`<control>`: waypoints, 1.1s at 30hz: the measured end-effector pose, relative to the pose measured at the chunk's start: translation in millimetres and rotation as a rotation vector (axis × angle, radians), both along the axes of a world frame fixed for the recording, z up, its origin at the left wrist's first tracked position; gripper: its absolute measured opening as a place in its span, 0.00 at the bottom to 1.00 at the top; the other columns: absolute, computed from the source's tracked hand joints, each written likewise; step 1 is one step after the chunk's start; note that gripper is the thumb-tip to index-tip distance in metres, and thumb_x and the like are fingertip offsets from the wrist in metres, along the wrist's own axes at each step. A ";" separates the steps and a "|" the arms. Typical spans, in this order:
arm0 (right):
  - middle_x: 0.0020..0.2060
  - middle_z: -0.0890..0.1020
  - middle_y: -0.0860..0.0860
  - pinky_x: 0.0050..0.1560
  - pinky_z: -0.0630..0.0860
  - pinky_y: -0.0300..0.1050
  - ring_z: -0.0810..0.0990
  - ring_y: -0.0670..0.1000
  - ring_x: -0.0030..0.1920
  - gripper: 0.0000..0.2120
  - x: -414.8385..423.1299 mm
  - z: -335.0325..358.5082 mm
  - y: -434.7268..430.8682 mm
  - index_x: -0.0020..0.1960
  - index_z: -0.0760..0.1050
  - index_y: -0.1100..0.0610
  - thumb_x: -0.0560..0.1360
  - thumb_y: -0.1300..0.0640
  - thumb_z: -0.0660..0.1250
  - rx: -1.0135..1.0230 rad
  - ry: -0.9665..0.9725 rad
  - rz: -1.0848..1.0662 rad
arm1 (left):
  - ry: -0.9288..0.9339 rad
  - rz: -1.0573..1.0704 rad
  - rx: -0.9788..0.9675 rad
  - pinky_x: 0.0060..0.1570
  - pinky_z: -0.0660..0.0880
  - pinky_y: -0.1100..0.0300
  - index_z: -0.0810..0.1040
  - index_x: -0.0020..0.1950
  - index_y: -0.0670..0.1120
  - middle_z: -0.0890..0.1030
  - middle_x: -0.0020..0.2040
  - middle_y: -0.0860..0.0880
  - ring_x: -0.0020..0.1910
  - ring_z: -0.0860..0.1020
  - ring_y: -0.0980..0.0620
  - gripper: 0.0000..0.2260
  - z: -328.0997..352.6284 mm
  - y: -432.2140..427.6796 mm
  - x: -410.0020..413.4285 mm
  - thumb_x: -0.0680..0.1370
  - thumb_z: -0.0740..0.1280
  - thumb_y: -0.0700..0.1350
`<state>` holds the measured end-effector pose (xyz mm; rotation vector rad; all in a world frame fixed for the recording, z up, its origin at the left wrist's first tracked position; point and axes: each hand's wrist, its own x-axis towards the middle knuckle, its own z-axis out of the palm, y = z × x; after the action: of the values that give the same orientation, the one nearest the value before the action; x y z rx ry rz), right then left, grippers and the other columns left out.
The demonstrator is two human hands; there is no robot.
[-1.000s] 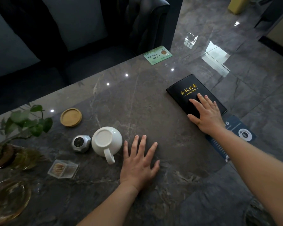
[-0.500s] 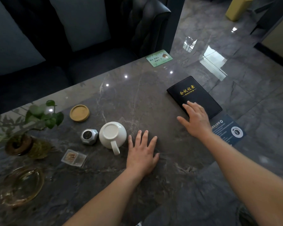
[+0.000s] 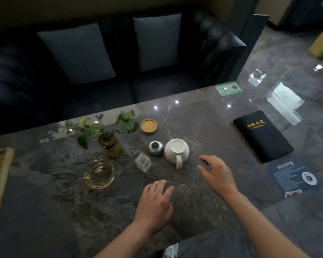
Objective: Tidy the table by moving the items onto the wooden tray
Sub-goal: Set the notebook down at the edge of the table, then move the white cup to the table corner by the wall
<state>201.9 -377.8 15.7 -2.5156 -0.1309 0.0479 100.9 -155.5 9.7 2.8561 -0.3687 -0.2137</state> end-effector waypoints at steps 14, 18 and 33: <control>0.42 0.82 0.46 0.44 0.75 0.41 0.79 0.45 0.40 0.10 -26.5 6.1 146.9 0.55 0.82 0.54 0.73 0.57 0.73 0.124 0.099 0.163 | 0.075 0.476 0.075 0.57 0.75 0.45 0.77 0.65 0.49 0.77 0.64 0.42 0.61 0.77 0.41 0.22 -11.8 159.6 -69.9 0.72 0.70 0.51; 0.44 0.83 0.50 0.43 0.75 0.47 0.81 0.53 0.44 0.08 -23.8 -5.5 153.5 0.53 0.82 0.55 0.74 0.56 0.72 0.068 0.087 0.005 | 0.129 0.554 0.106 0.65 0.69 0.43 0.71 0.71 0.52 0.71 0.70 0.43 0.69 0.70 0.43 0.24 -30.6 190.3 -79.1 0.76 0.65 0.56; 0.56 0.74 0.65 0.54 0.73 0.58 0.77 0.67 0.53 0.16 18.5 -23.8 137.0 0.55 0.73 0.64 0.74 0.56 0.72 0.054 0.173 -0.541 | 0.308 0.585 0.189 0.73 0.52 0.34 0.52 0.79 0.56 0.52 0.81 0.45 0.79 0.48 0.42 0.29 -58.9 204.7 -88.1 0.80 0.51 0.64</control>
<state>220.4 -240.9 -8.1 -2.3973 0.6068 0.0403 12.7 49.2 -49.3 2.8932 0.5668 -0.5796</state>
